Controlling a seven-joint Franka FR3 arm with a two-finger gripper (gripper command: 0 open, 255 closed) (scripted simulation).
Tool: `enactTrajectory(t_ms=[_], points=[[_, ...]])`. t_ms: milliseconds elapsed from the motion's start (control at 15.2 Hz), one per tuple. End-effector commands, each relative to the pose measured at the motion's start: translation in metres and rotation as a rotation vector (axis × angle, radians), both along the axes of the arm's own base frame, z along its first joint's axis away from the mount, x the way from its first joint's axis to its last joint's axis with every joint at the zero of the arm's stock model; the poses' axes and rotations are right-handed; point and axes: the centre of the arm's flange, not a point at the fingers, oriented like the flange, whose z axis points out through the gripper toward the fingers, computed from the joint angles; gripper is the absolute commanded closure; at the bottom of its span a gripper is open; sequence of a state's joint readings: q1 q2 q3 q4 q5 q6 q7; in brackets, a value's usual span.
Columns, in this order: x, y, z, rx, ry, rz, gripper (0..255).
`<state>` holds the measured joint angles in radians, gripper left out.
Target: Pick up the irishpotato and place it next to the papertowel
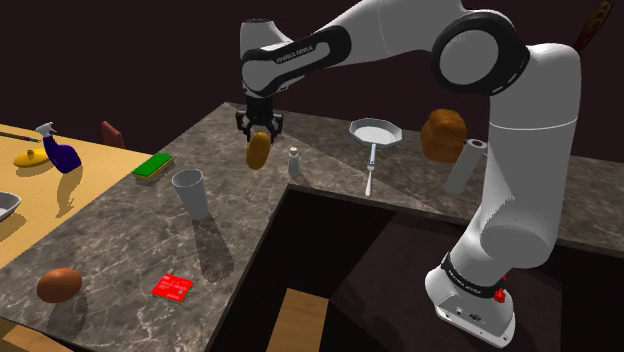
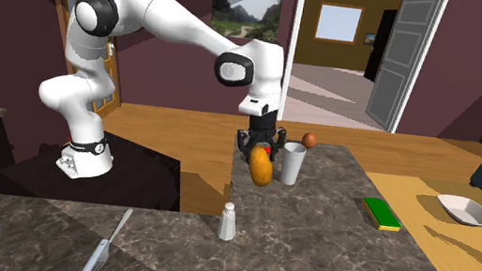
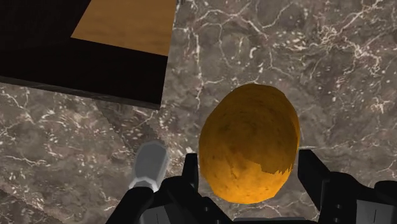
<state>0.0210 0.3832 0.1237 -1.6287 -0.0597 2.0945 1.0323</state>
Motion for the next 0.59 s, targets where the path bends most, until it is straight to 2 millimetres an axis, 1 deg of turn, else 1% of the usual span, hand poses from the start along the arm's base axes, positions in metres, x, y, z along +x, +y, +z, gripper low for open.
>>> enactTrajectory(t_ms=[0,528], points=[[0.0,0.0,0.012,0.0,0.0,0.0,255],[0.0,0.0,0.054,0.0,0.0,0.0,255]])
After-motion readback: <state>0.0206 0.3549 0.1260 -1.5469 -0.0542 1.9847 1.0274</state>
